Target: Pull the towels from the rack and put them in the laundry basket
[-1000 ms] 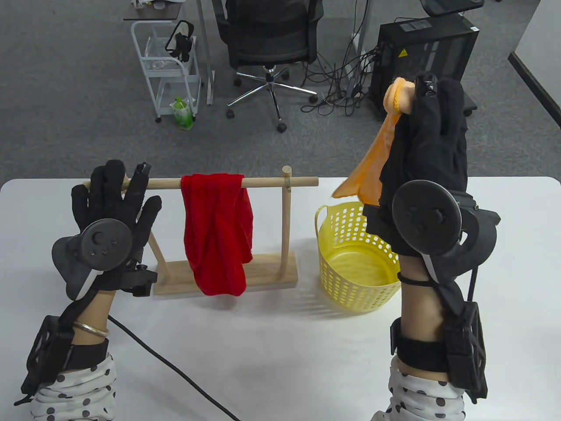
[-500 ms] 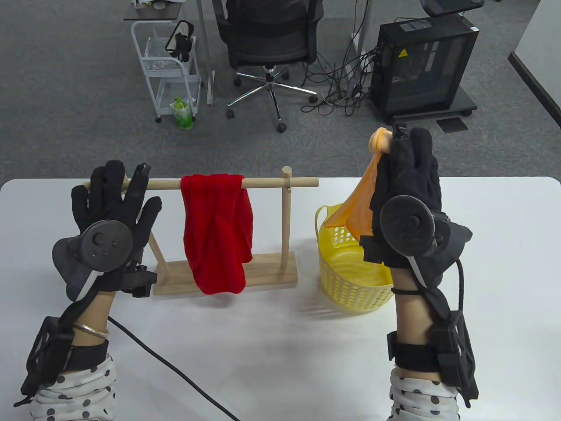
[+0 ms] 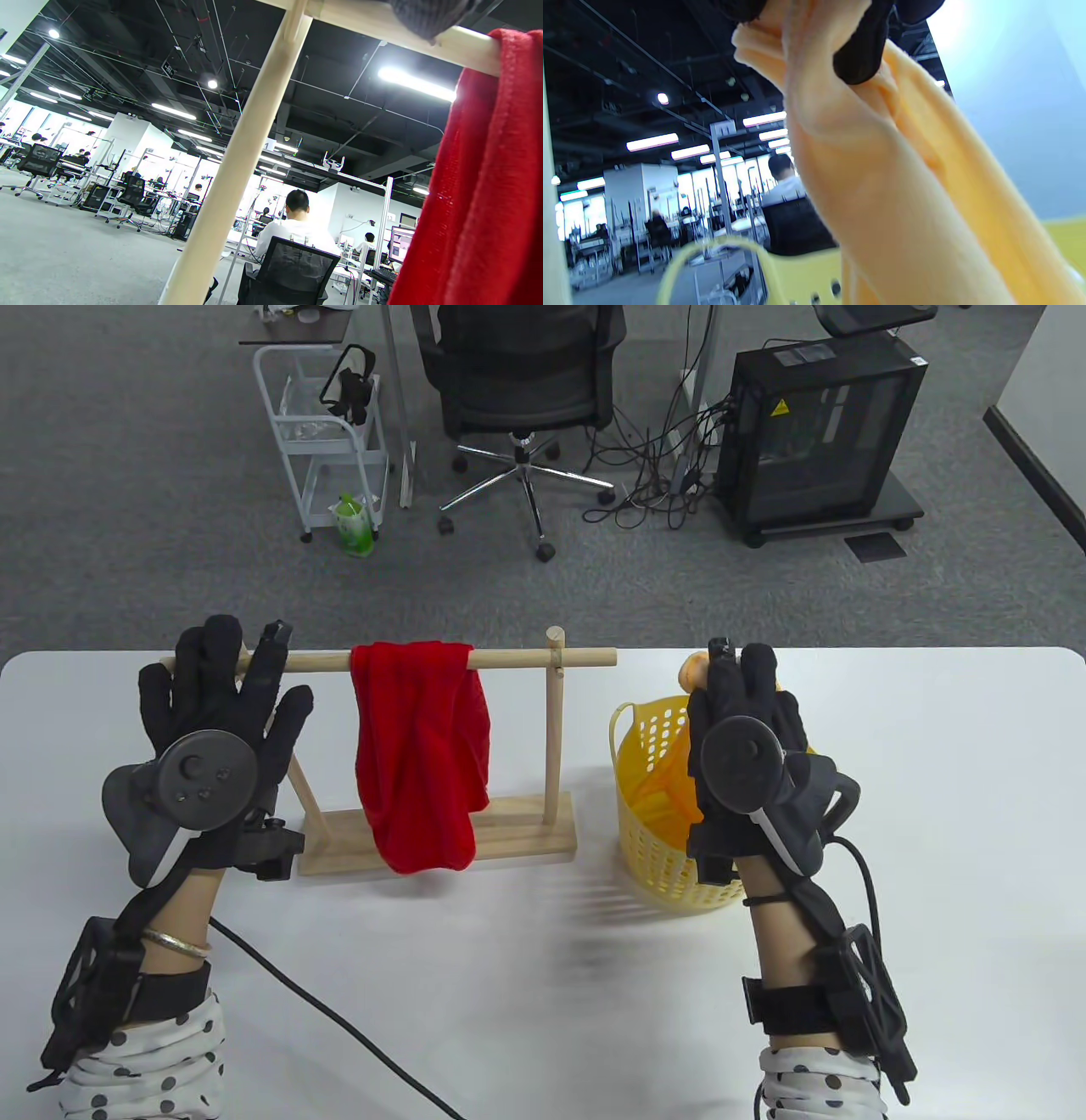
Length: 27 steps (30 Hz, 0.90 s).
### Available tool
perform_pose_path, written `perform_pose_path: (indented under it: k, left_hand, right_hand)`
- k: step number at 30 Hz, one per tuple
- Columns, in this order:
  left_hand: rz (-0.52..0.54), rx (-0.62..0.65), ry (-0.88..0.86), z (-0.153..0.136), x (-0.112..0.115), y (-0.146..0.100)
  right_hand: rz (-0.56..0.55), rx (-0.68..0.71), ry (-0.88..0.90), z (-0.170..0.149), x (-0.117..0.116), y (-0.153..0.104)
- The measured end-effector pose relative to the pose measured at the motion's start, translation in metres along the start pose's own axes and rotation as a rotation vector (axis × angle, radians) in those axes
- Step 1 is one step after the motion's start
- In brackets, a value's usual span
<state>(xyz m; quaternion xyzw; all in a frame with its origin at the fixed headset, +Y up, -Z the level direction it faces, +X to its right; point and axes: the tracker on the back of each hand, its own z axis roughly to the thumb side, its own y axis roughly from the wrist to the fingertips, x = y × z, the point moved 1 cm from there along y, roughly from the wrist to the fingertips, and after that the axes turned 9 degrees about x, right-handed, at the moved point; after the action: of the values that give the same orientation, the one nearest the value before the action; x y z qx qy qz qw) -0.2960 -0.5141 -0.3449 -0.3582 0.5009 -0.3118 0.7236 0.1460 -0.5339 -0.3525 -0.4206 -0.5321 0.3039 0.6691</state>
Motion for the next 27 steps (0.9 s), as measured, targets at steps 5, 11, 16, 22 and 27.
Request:
perform_pose_path:
  k: [5, 11, 16, 22, 27]
  left_hand:
    - [0.000, 0.001, 0.002, 0.000, 0.000, 0.000]
    - [0.001, 0.002, 0.003, 0.000, 0.000, 0.000]
    - [0.001, 0.002, 0.004, 0.000, 0.000, 0.000]
    - [0.001, 0.003, 0.005, 0.000, 0.001, -0.001]
    - [0.001, 0.001, 0.005, 0.001, 0.001, 0.000]
  right_hand:
    - [0.207, -0.013, -0.029, -0.006, -0.018, -0.004]
    - [0.214, -0.011, -0.061, -0.010, -0.023, -0.007]
    - [0.216, -0.010, -0.062, -0.011, -0.025, -0.010]
    - [0.215, 0.000, -0.058, -0.008, -0.024, -0.012]
    - [0.154, 0.047, -0.022, 0.007, -0.014, -0.011]
